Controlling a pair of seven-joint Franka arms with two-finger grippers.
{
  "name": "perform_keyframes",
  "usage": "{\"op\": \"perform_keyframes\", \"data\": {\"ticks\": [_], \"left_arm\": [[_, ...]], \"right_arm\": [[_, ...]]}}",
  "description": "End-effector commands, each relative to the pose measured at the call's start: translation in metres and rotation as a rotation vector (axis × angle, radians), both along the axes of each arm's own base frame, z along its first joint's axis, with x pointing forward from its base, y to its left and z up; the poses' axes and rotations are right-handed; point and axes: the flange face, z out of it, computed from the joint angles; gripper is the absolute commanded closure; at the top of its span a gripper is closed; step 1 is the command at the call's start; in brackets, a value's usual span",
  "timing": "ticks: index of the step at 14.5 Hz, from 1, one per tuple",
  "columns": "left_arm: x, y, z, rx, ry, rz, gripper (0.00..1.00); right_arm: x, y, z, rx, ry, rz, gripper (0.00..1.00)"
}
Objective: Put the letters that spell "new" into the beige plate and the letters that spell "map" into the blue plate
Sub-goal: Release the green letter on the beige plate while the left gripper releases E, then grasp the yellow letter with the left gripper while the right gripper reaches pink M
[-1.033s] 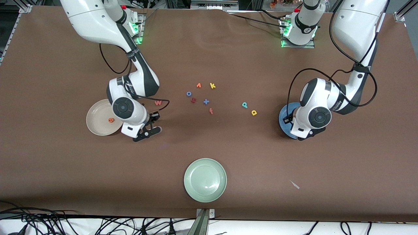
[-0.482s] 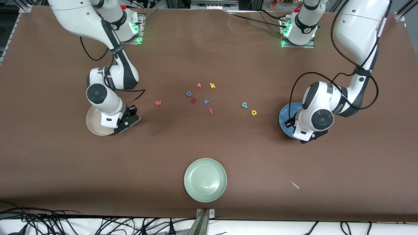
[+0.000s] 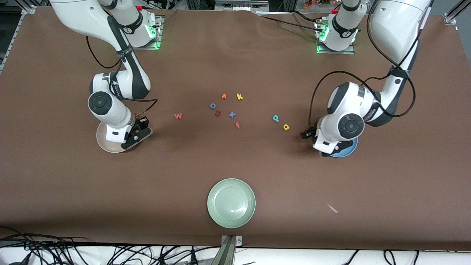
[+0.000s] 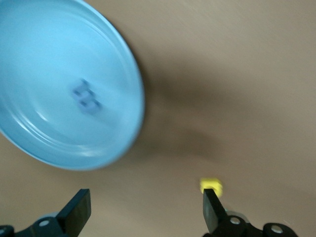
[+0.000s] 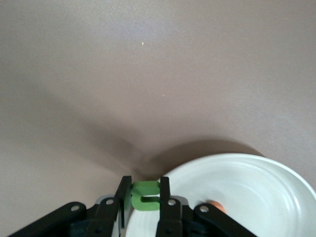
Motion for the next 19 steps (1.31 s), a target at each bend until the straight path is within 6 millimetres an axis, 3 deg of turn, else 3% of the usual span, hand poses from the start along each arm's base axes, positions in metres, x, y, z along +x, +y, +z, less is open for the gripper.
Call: {"op": "perform_keyframes", "data": {"ticks": [1, 4, 5, 6, 7, 10, 12, 18, 19], "left_arm": [[-0.013, -0.035, 0.001, -0.031, -0.024, 0.067, 0.00], [-0.035, -0.050, -0.028, -0.044, -0.062, 0.066, 0.01], [-0.043, -0.056, -0.038, -0.055, -0.088, 0.063, 0.01], [-0.049, -0.061, -0.045, -0.058, -0.108, 0.061, 0.01], [-0.052, -0.063, -0.049, -0.054, -0.111, 0.065, 0.02], [-0.057, -0.073, -0.060, -0.060, -0.114, 0.056, 0.06], [-0.059, -0.079, -0.069, -0.058, -0.118, 0.070, 0.07], [-0.064, -0.082, -0.086, 0.008, -0.147, 0.044, 0.11], [-0.064, -0.082, -0.086, 0.008, -0.147, 0.046, 0.22]], "right_arm": [[-0.004, -0.022, 0.009, 0.004, 0.041, 0.037, 0.94], [-0.006, -0.042, 0.005, -0.007, 0.075, 0.072, 0.91], [-0.008, -0.045, 0.001, -0.009, 0.099, 0.068, 0.68], [-0.009, -0.045, 0.001, -0.011, 0.109, 0.054, 0.13], [-0.007, -0.042, 0.006, -0.010, 0.110, 0.050, 0.00], [0.006, -0.022, 0.034, -0.011, 0.192, 0.080, 0.00], [0.003, 0.021, 0.044, 0.010, 0.216, 0.142, 0.00], [-0.030, 0.077, 0.027, 0.055, 0.109, 0.331, 0.00], [-0.037, 0.088, 0.023, 0.066, 0.085, 0.367, 0.00]]}}
